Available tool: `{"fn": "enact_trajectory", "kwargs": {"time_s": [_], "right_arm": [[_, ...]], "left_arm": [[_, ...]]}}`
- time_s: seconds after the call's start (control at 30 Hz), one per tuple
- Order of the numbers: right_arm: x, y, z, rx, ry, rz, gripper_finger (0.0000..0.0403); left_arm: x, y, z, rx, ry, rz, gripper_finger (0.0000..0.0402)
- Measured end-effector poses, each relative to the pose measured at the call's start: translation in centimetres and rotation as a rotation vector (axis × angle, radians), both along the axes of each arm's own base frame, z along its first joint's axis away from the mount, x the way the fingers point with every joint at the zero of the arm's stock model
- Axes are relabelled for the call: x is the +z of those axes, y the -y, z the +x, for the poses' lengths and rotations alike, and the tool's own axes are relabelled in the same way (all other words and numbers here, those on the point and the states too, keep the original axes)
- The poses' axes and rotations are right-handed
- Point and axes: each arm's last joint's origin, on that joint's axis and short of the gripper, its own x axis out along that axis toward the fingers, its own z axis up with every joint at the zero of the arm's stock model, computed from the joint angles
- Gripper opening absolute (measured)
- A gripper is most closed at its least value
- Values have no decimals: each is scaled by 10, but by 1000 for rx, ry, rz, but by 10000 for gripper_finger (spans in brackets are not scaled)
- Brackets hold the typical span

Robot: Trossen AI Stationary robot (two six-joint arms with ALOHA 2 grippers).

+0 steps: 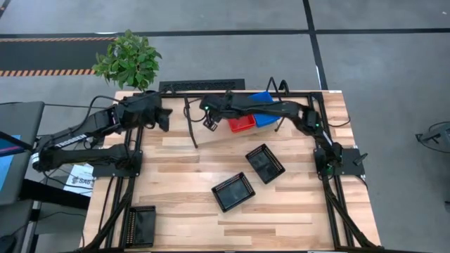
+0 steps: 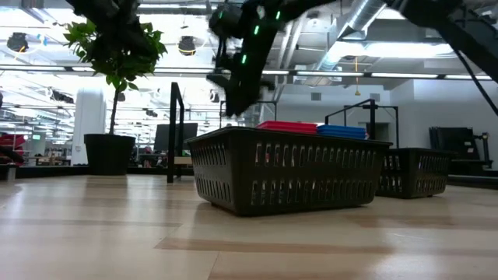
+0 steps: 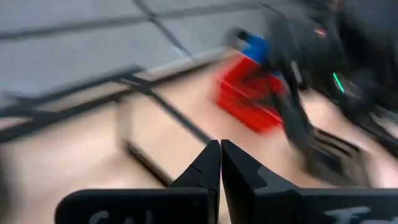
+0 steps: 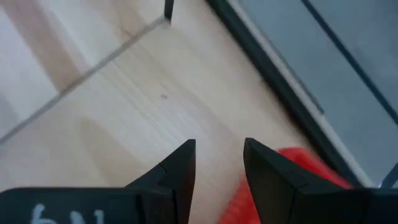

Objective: Stack baskets on shelf by color
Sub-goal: Stack the red bin on the top of the red bin on the shelf, then put the left black bin on the shelf

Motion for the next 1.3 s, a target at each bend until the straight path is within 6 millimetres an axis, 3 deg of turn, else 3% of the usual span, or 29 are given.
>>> {"fn": "enact_trajectory", "kwargs": {"time_s": [0.1,0.33,0.57,0.7,0.83,1.1,1.3], "right_arm": [[40,-12,-19,34,-12,-11,159],[137,-49,-90,62,60,-69,159],[201,-83,-162,84,212,-60,159],[218,-98,-190,107,256,-41,159],[226,-112,-205,144,277,-29,163],[219,-135,-198,231,240,-14,173],[208,-148,-183,274,195,-8,169]], "left_arm": [[-4,8,1,-177,3,-122,0],[-33,39,14,-384,-289,-328,0],[-50,94,32,-609,-448,-419,2],[-58,129,32,-724,-531,-426,27],[-68,159,27,-828,-631,-448,81],[-85,197,11,-977,-808,-389,213],[-97,218,0,-1023,-921,-398,249]]}}
